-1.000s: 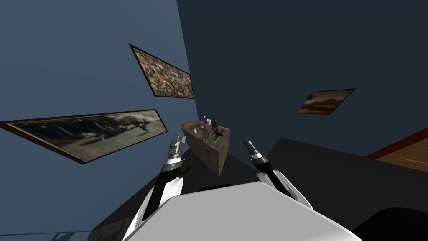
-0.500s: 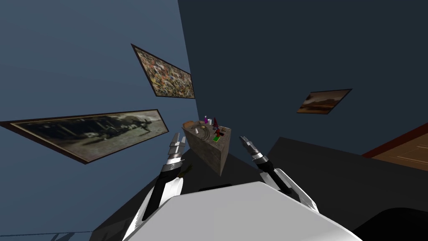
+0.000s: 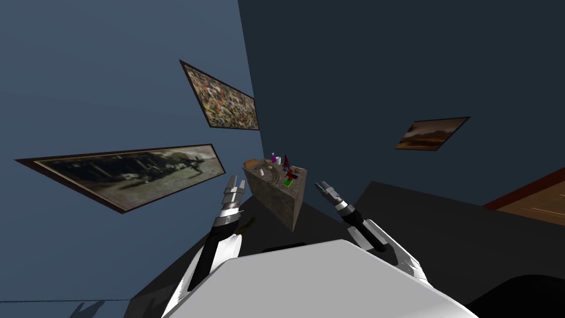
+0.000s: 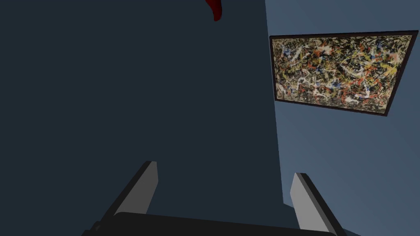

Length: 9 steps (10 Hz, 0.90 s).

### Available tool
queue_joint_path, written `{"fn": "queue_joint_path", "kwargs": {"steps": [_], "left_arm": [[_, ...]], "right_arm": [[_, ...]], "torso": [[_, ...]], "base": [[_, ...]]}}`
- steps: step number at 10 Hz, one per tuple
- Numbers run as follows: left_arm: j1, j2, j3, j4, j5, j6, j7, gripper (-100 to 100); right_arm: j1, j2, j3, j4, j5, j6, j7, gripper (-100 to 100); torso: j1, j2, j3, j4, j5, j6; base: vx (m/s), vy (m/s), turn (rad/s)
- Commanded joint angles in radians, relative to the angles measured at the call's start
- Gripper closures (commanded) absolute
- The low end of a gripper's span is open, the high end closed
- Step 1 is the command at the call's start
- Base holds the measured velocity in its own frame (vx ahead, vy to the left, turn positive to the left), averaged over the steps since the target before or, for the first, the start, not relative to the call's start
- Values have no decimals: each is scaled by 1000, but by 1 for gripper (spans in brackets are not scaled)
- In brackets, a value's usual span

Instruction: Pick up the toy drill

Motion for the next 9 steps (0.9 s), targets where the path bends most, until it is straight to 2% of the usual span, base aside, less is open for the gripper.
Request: {"fn": "queue_joint_path", "kwargs": {"steps": [1, 2, 3, 4, 5, 6, 7, 9], "left_arm": [[0, 0, 0, 0, 0, 0, 0, 0], [0, 0, 0, 0, 0, 0, 0, 0], [0, 0, 0, 0, 0, 0, 0, 0], [0, 0, 0, 0, 0, 0, 0, 0], [0, 0, 0, 0, 0, 0, 0, 0], [0, 0, 0, 0, 0, 0, 0, 0], [0, 0, 0, 0, 0, 0, 0, 0], [0, 0, 0, 0, 0, 0, 0, 0]], "right_arm": [[-3, -23, -2, 15, 15, -3, 44, -100], [-13, -60, -5, 48, 40, -11, 76, -100], [-13, -60, -5, 48, 40, -11, 90, -100], [-25, -98, -7, 81, 65, -19, 127, -100], [-25, -98, -7, 81, 65, -19, 135, -100], [-36, -137, -8, 113, 91, -26, 173, -100], [-36, -137, -8, 113, 91, -26, 180, -100], [-59, -203, -8, 174, 142, -38, 249, -100]], "torso": [[0, 0, 0, 0, 0, 0], [0, 0, 0, 0, 0, 0], [-1, 0, 0, 0, 0, 0], [-1, 0, 0, 0, 0, 0], [-1, -1, 0, 0, 0, 0], [-1, -1, 0, 0, 0, 0], [-1, 0, 0, 0, 0, 0], [-1, 0, 0, 0, 0, 0]], "base": [[-10, 67, 12], [-9, 56, 41], [-6, 47, 30], [0, 58, 49], [-4, 43, 34], [-9, 49, 74], [-10, 41, 38], [-1, 62, 112]]}}
